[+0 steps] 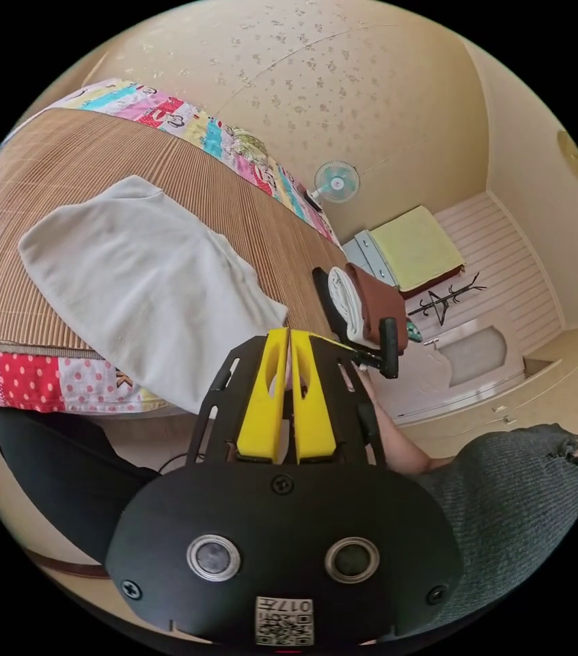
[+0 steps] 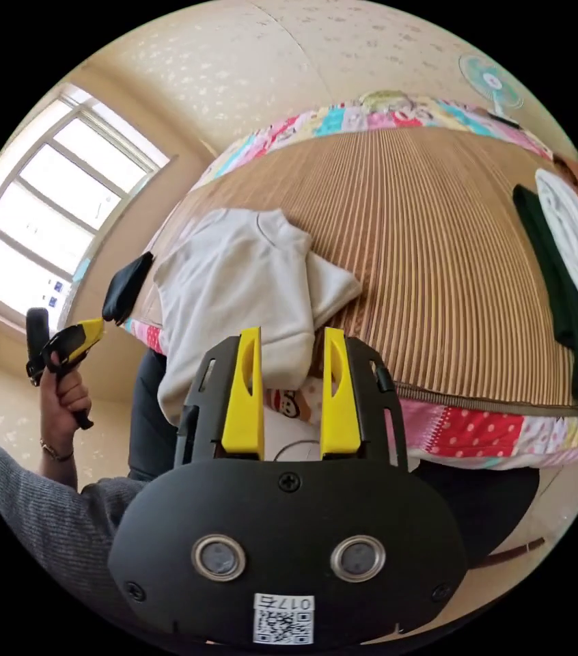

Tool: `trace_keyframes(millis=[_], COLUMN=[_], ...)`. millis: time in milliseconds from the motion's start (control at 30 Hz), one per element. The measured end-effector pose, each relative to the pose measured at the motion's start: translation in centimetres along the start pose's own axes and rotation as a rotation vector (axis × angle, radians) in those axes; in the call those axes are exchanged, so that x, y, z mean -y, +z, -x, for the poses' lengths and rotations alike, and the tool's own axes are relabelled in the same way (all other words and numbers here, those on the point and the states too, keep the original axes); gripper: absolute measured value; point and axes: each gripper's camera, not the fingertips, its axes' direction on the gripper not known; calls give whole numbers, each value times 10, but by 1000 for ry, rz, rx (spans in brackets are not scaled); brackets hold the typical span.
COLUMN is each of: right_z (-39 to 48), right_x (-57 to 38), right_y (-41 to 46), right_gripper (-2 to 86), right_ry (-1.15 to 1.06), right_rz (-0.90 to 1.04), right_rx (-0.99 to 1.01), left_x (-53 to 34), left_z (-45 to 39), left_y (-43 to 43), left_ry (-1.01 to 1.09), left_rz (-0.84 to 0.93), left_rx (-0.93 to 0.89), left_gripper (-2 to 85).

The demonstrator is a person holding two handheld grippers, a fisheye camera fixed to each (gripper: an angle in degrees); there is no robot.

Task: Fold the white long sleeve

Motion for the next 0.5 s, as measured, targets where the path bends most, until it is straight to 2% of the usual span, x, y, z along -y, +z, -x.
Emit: trace_keyframes(millis=[33,67,100,167,233,267,400,500], right_z=[-15,-22,-24,-6,20,39,90,116], right_x=[3,1,-1,-11,-14,-12,-7,-15], right_y=[17,20,14,-30,-64,-79,-85,-66], right_gripper=[85,70,63,42,36,33,27,26], right_ry=[3,11,24,-26,-143,-240,-495,-621], right_rz=[112,136,101,-96,-213,-243,-170,-55], right_rx=[71,147,164,215,326,401,536,603], left_x=[-1,-1,-1,-2,-1,0,20,29], left_z=[1,1,3,5,6,6,14,28], left_y=[-3,-4,-9,-20,-38,-41,-47,-42], left_ry=[12,15,11,-28,-43,-45,-56,-87], left_rz=[-14,-21,-36,-85,-147,-153,-83,-18], left_rx=[-4,-10,-7,40,63,64,15,5], left_gripper=[-7,-5,-2,10,104,116,200,187])
